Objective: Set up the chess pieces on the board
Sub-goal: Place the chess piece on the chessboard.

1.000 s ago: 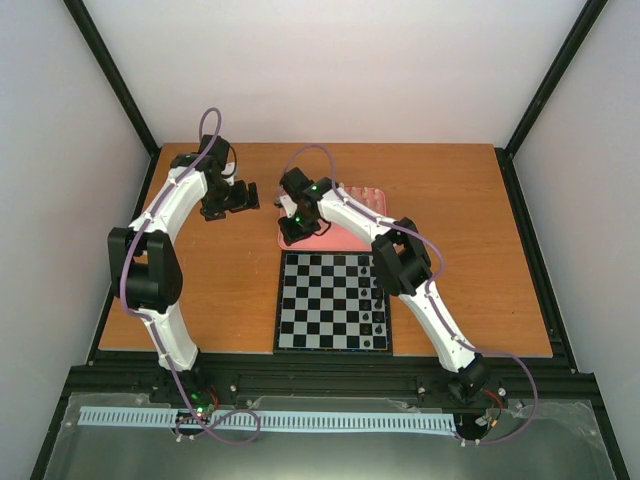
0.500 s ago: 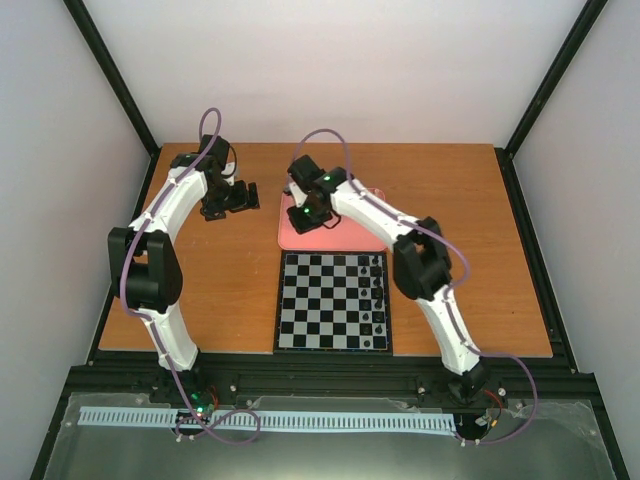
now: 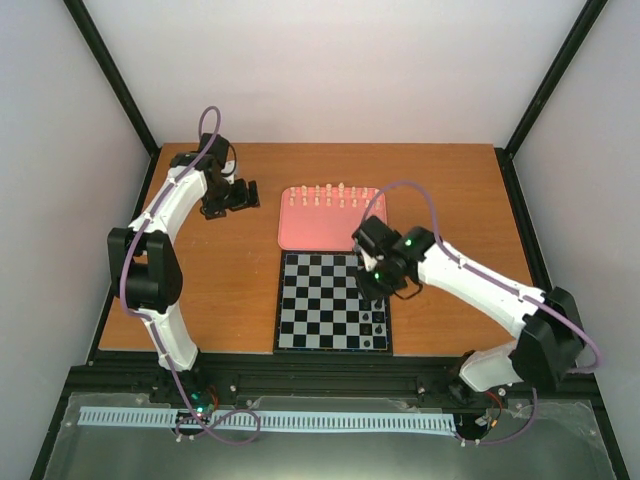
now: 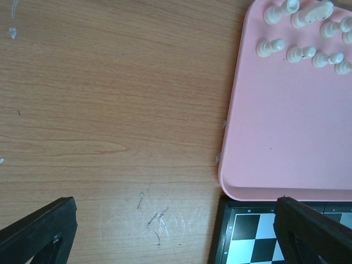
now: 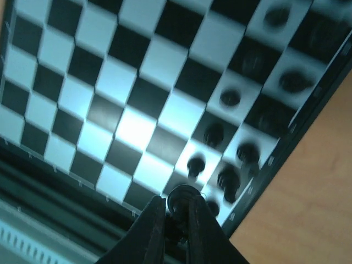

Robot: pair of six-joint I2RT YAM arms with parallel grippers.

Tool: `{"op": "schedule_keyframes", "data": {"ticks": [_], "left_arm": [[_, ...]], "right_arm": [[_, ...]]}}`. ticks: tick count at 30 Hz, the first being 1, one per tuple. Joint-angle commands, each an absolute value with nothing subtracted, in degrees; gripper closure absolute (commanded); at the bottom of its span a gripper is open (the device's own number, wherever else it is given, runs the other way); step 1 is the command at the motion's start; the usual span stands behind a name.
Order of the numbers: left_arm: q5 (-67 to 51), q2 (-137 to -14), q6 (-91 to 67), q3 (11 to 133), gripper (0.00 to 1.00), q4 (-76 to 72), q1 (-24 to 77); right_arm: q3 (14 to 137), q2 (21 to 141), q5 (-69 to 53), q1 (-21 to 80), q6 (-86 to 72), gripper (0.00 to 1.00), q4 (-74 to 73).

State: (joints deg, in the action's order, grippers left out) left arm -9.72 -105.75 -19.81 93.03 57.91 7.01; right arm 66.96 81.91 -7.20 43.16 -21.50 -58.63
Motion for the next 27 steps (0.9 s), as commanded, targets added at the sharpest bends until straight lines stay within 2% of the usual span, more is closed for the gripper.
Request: {"op": "schedule_keyframes", "data": {"ticks": [1,11,19,27], "left_arm": [[-10.35,-106.36,-20.99,95.65,0.0,57.75,6.6],[-9.09,-107.23,-20.67,95.38,0.0,57.57,6.66],[-9.27,-106.92,-20.82,95.02,0.0,57.58,6.59],[-9.33,-106.87,-20.91,94.74,0.0,57.38,6.6]], "right_arm": [[60.85,74.78,-6.25,48.48,-31.88,0.97,-59.95],[54.66,68.33,-3.68,59.19,-44.97,0.97,-60.23],[41.32,60.41,-3.86,59.53,-55.42,0.97,-52.28],[38.71,61.7,-3.34,59.21,-55.38,0.97,-49.43]]}}
